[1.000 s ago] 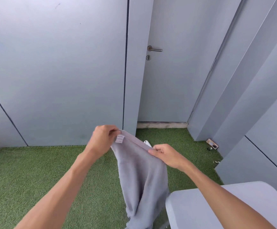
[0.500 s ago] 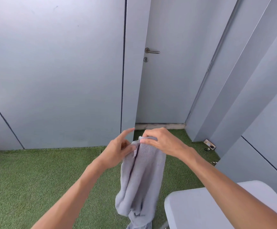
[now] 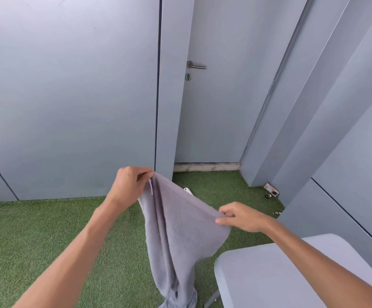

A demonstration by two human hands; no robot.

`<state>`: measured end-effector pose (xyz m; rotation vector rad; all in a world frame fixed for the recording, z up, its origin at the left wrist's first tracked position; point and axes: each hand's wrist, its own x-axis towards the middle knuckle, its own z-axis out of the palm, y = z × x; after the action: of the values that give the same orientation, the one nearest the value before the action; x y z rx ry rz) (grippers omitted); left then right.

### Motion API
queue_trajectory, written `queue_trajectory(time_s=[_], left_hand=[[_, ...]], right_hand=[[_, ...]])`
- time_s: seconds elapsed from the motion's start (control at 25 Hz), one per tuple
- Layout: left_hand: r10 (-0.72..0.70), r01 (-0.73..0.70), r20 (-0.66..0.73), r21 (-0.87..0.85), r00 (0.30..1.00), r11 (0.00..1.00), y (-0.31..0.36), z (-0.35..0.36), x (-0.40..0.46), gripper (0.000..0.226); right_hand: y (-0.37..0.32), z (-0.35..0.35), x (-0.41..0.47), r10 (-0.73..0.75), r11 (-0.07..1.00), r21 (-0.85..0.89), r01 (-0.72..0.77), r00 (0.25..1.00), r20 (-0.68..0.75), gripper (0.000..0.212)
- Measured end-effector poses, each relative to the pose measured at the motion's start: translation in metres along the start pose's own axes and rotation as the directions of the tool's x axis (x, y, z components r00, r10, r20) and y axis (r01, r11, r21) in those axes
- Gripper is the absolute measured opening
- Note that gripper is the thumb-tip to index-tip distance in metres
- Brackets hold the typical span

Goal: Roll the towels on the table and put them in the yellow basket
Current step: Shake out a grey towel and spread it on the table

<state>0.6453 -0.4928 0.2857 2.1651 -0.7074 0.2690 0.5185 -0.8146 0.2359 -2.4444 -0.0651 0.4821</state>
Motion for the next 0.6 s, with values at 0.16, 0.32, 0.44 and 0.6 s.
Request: queue_trajectory(time_s=[0.16, 0.32, 0.44, 0.6], left_hand=[[-0.123, 0.123, -0.056, -0.002, 0.991, 0.992, -0.024, -0.005, -0.003, 0.026], [-0.179, 0.178, -0.055, -0.012, 0.982, 0.984, -0.032, 0.010, -0.010, 0.022], [-0.206, 0.204, -0.041, -0.055, 0.978, 0.977, -0.027, 0.022, -0.016, 0.021], [-0.266, 0.271, 0.107, -0.034, 0.958, 0.962, -0.013, 0.069, -0.030, 0.018]], right_hand=[[0.049, 0.001, -0.016, 0.128, 0.991, -0.023, -0.130, 0.989, -0.069, 0.042], [0.073, -0.005, -0.036, 0.248, 0.961, -0.090, -0.263, 0.957, -0.150, 0.022], [0.096, -0.003, -0.052, 0.336, 0.925, -0.105, -0.366, 0.914, -0.228, 0.025], [0.114, 0.005, -0.055, 0.418, 0.893, 0.050, -0.447, 0.784, -0.459, 0.021]])
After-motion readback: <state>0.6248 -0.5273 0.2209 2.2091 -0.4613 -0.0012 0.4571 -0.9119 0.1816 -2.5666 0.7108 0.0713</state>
